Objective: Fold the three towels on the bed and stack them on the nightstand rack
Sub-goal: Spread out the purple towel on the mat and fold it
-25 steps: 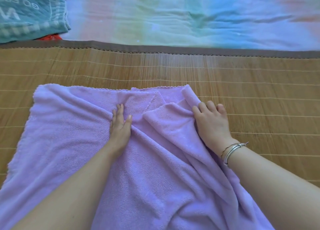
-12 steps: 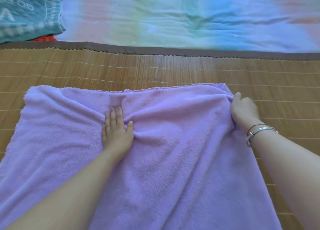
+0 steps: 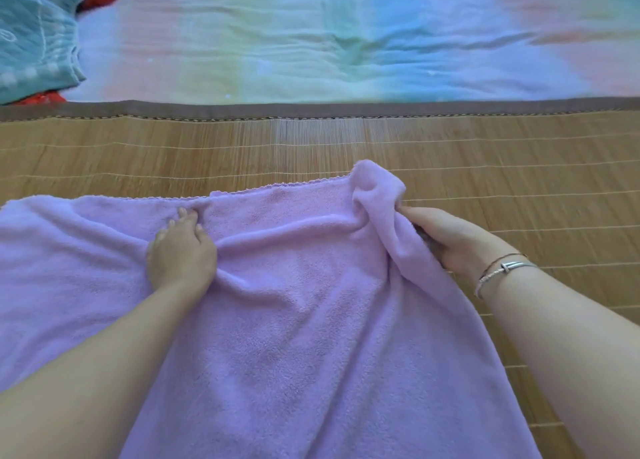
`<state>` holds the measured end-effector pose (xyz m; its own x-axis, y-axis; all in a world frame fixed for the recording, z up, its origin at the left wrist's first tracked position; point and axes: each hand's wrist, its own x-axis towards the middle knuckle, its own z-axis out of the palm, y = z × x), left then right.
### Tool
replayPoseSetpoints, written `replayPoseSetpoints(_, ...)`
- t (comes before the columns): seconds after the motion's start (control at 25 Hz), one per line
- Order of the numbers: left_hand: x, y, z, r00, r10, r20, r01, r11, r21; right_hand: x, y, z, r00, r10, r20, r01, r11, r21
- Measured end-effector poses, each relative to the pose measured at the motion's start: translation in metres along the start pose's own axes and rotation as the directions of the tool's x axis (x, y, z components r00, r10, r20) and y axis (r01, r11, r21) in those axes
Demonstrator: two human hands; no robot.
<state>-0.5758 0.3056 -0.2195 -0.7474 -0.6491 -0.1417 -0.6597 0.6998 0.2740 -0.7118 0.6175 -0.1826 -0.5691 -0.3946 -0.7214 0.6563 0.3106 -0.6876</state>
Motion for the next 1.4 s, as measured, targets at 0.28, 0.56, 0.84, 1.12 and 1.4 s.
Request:
replayPoseSetpoints(0.28, 0.006, 0.012, -0.002, 0.991, -0.063, 0.116, 0.048, 0.991, 0.125, 0.005, -0.007, 0.005, 0.694, -0.400, -0.599, 0.217, 0.909, -0.355)
replayPoseSetpoints(0.56, 0.006, 0.011, 0.002, 0.987, -0.081, 0.140, 0.072, 0.995, 0.068, 0.002, -0.004, -0.033, 0.585, -0.394, -0.709, 0.211, 0.918, -0.335)
replayPoseSetpoints(0.84, -0.034, 0.029, 0.014, 0.989, 0.128, -0.071, -0.127, 0.992, 0.026, -0.022, 0.012, -0.046, 0.852, -0.080, -0.517, 0.013, 0.991, -0.132)
replayPoseSetpoints(1.12, -0.116, 0.043, 0.052, 0.982, 0.122, -0.145, -0.137, 0.985, -0.104, -0.048, 0.057, -0.060, 0.686, -0.499, -0.529, 0.013, 0.736, -0.677)
replayPoseSetpoints(1.4, -0.111, 0.048, 0.058, 0.991, 0.130, -0.036, -0.125, 0.985, 0.116, -0.048, 0.066, -0.073, 0.605, -0.506, -0.615, -0.147, 0.688, -0.711)
